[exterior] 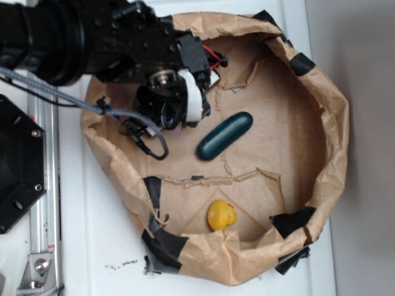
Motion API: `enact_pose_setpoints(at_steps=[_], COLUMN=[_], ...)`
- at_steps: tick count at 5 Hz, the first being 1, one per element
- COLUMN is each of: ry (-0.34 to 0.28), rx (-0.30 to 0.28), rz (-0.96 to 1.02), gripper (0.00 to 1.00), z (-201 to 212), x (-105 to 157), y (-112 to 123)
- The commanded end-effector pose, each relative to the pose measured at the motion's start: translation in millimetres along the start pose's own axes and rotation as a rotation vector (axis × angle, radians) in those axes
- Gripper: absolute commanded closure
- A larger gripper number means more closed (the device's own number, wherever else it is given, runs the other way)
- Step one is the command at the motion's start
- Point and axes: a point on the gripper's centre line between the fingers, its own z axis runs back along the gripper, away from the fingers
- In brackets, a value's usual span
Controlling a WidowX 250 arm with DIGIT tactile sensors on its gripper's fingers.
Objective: Grab the green block.
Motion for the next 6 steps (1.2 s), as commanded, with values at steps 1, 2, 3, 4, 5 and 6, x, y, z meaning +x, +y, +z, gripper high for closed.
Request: enact_pose_setpoints(at_steps=[1,2,3,4,5,6], ry=[0.031,-0.066,-0.047,-0.006,-0.057,-0.108], rx=[0.139,0.179,0.149,0.150,0.137,0.121], rz=[0.272,0.534,0.752,0.876,0.931,0.954], gripper=[1.00,1.00,1.00,1.00,1.00,1.00], z=[56.6,107.5,152.7,151.1,150.5,151.9], x=[19.4,50.1,65.3,70.7,73.3,76.0], y=[16.8,21.2,25.1,24.0,20.9,17.4])
